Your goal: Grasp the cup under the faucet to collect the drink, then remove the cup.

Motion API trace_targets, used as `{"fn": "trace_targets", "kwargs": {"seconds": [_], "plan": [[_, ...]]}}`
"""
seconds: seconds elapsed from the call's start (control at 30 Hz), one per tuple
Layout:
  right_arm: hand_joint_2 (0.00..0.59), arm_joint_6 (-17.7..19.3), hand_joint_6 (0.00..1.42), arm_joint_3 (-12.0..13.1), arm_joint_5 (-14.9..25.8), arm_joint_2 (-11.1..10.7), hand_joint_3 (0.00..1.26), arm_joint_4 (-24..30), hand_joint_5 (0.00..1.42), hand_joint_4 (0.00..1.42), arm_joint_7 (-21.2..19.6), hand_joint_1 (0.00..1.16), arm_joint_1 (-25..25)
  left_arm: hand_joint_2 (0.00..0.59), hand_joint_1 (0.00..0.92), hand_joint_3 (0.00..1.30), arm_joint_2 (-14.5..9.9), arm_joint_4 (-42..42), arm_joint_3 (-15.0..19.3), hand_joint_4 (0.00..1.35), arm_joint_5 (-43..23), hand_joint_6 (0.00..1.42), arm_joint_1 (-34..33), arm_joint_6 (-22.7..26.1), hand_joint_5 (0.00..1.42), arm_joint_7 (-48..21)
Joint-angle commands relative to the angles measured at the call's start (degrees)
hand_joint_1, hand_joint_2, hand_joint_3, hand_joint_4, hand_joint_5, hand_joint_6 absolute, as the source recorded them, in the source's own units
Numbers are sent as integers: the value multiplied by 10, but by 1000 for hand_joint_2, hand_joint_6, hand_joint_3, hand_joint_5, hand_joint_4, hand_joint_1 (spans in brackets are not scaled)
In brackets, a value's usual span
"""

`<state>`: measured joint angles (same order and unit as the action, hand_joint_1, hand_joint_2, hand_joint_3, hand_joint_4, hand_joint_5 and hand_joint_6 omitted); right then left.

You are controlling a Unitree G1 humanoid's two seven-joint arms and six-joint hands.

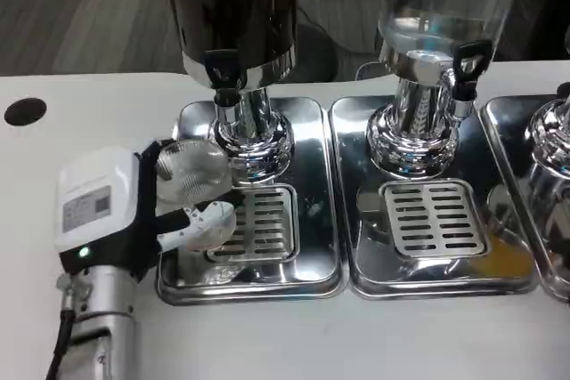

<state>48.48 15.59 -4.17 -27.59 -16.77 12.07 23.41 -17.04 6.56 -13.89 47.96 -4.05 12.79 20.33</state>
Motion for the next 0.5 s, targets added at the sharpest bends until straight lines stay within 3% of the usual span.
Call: {"fn": "trace_targets", "kwargs": {"seconds": [0.03, 0.5], "plan": [[389, 7, 97, 6, 9, -6, 292, -8, 245, 211, -2, 398, -5, 113, 360, 504, 6, 21, -15, 539, 4, 887, -17, -6, 694, 8], [389, 1, 97, 0, 3, -5, 293, -21, 252, 211, -1, 398, -23, 113, 360, 504, 15, 62, -55, 539, 3, 904, -39, -20, 694, 20]]}}
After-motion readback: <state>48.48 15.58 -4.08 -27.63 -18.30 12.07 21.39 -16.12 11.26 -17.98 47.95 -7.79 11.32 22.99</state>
